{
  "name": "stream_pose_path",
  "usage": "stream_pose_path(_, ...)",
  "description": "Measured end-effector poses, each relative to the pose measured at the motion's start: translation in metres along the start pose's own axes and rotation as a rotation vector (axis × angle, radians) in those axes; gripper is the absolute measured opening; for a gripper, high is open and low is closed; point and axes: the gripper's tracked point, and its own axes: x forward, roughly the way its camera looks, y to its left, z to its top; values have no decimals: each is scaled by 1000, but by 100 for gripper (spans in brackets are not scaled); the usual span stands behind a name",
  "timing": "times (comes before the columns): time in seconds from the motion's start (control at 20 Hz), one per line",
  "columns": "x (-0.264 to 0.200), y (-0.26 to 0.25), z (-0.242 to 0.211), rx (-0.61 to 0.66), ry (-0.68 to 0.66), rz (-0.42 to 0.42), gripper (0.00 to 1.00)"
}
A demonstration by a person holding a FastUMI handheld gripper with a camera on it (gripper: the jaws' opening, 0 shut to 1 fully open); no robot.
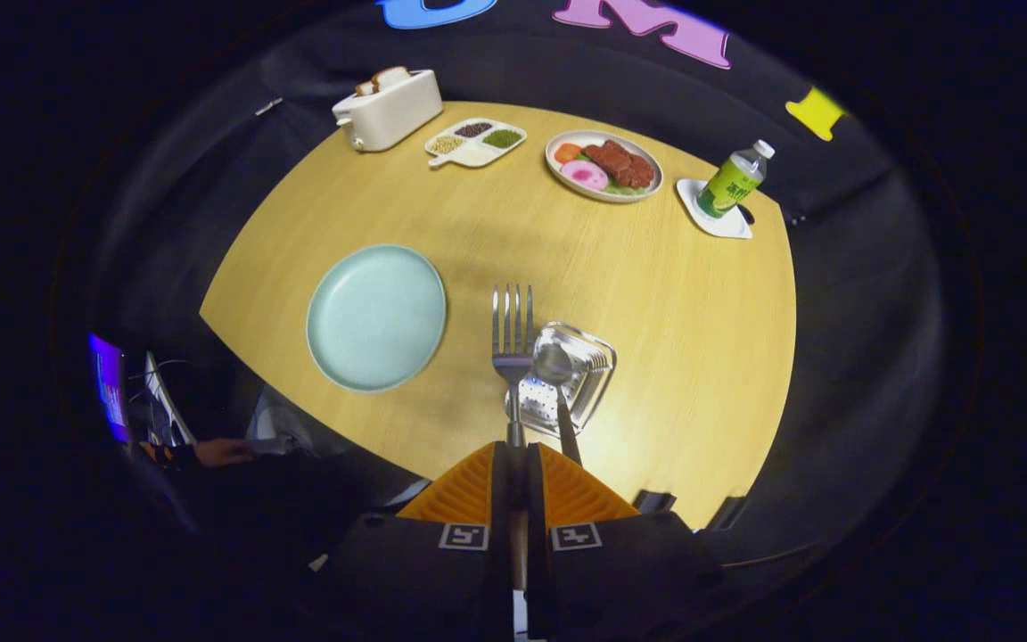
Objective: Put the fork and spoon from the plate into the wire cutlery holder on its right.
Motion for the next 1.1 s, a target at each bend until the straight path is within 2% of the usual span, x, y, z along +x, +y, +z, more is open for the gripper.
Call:
stream_pose_path(0.15, 9, -25, -16, -68, 157, -25, 11)
stream_pose_path(0.5, 21, -35, -23, -111, 417, 11, 11)
stream_pose_path(0.8, 33, -30, -9, -90, 455, 9, 14)
stream_pose_path(0.9, 32, -29, -4, -94, 433, 3, 19)
stream_pose_path(0.95, 35, -29, -1, -94, 405, 2, 33)
stream_pose_path(1.05, 35, -34, 3, -72, 328, -6, 47)
stream_pose_path(1.1, 34, -36, 6, -59, 284, -13, 48)
